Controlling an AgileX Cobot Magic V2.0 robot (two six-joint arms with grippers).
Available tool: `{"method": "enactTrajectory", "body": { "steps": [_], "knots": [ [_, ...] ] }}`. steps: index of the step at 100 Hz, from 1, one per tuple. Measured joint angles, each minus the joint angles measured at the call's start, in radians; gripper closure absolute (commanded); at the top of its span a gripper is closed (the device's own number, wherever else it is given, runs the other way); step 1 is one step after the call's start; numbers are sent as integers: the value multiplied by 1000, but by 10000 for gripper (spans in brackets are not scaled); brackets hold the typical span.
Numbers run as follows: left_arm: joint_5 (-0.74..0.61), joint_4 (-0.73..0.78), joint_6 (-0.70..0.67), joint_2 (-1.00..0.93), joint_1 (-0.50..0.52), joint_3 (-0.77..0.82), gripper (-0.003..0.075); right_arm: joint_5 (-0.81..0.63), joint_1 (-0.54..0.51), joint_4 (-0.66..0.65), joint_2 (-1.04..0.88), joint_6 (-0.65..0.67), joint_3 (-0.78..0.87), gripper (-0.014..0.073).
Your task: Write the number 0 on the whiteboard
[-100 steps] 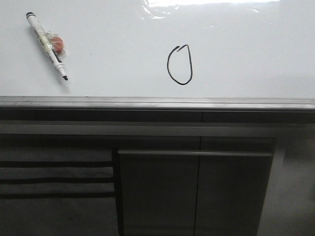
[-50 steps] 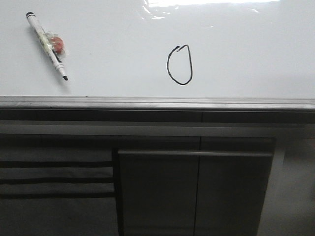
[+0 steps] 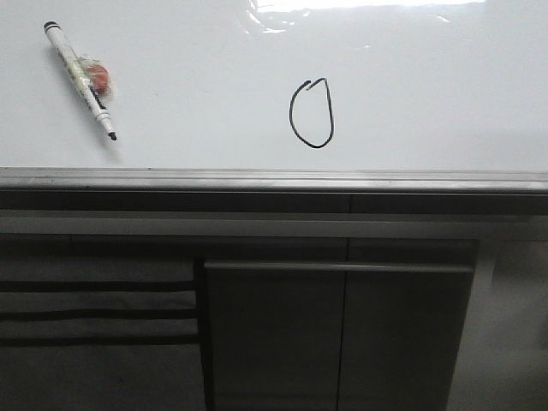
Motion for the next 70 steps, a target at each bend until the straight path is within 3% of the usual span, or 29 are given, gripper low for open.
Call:
{"method": "enactTrajectory", "body": {
  "steps": [52, 70],
  "knots": [
    [0, 0, 4, 0, -2, 0, 741, 2, 0, 0, 0, 2, 0, 666],
    [0, 0, 4, 0, -2, 0, 741, -60, -44, -24, -109, 2, 77, 666]
  ]
}}
